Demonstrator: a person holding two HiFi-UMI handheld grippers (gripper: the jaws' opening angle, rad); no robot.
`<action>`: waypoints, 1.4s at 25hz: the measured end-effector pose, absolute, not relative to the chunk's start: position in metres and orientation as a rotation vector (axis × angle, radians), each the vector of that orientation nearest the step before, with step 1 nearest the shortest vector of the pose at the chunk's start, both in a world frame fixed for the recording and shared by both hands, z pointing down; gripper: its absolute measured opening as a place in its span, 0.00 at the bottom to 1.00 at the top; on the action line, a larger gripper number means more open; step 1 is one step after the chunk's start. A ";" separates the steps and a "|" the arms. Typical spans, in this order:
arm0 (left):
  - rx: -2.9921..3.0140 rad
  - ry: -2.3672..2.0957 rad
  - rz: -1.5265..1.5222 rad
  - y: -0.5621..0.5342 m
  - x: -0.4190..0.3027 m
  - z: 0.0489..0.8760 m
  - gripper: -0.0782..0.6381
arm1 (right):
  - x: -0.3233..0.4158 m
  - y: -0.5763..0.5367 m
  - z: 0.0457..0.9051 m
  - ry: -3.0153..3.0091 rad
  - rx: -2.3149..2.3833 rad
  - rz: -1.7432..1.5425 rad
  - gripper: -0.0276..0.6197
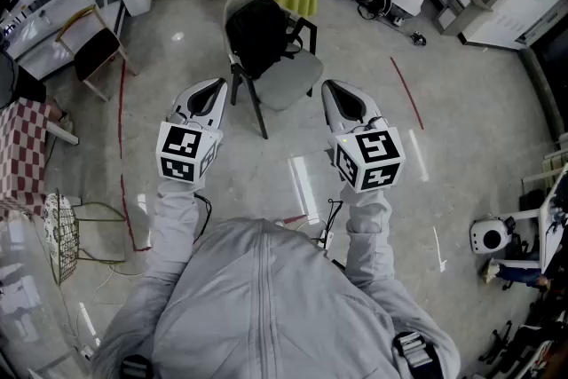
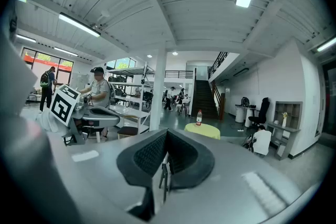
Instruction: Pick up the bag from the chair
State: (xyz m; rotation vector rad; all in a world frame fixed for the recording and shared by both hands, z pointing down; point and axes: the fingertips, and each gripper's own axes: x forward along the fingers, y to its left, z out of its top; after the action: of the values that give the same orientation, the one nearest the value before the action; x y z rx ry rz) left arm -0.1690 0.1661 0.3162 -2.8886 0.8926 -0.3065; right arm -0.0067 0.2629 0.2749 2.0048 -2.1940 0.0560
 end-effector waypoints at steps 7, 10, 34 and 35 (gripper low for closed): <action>-2.886 0.904 -0.314 0.160 -0.155 0.320 0.12 | 0.006 0.257 0.279 -2.202 1.991 0.056 0.06; -2.886 0.909 -0.319 0.161 -0.146 0.321 0.12 | 0.019 0.256 0.278 -2.222 2.020 0.075 0.06; -2.899 0.992 -0.424 0.103 -0.090 0.366 0.12 | 0.095 0.192 0.325 -2.251 2.002 0.240 0.06; -2.899 0.995 -0.426 0.092 -0.087 0.369 0.12 | 0.099 0.182 0.328 -2.248 1.999 0.244 0.06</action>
State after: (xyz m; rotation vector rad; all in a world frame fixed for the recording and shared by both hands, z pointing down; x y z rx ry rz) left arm -0.0873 0.0919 0.3688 -2.8990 0.9952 -0.4265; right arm 0.0987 0.1816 0.3278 1.9994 -2.2476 0.2444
